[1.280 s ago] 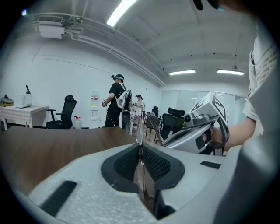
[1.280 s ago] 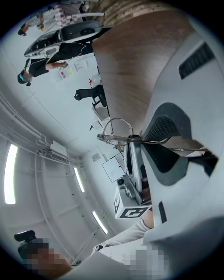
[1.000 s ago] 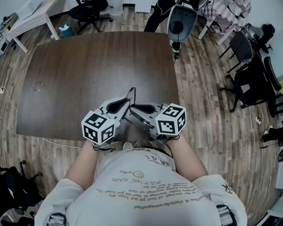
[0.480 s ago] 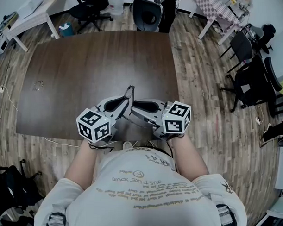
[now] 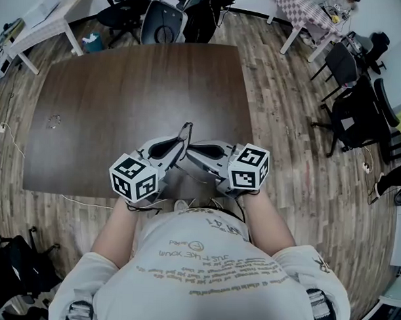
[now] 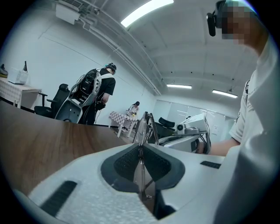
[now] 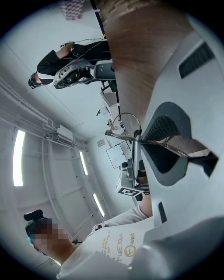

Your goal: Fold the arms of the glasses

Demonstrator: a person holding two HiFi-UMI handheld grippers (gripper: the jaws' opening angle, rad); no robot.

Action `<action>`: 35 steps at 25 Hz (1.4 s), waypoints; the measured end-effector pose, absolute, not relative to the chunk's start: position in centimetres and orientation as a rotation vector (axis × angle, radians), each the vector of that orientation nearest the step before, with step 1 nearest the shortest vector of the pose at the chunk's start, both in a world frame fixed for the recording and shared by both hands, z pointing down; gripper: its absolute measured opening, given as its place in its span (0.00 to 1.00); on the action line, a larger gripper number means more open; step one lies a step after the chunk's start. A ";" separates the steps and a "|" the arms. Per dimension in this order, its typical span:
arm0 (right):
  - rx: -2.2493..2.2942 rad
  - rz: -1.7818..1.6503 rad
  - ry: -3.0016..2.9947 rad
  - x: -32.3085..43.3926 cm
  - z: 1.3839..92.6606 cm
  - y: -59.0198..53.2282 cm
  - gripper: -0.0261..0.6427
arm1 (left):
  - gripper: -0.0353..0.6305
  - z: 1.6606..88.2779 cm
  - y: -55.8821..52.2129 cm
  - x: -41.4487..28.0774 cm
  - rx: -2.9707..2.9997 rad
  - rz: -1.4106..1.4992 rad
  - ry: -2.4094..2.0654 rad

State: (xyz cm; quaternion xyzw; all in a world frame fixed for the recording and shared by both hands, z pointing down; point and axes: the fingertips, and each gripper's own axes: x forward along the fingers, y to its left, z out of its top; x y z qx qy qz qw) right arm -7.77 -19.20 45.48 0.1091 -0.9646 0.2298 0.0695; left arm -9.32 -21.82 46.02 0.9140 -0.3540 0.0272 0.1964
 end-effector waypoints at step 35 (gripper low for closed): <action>0.638 0.749 -2.778 -4.5 46.5 -18.6 0.17 | 0.12 49.4 -25.7 -15.6 2.289 0.219 -1.522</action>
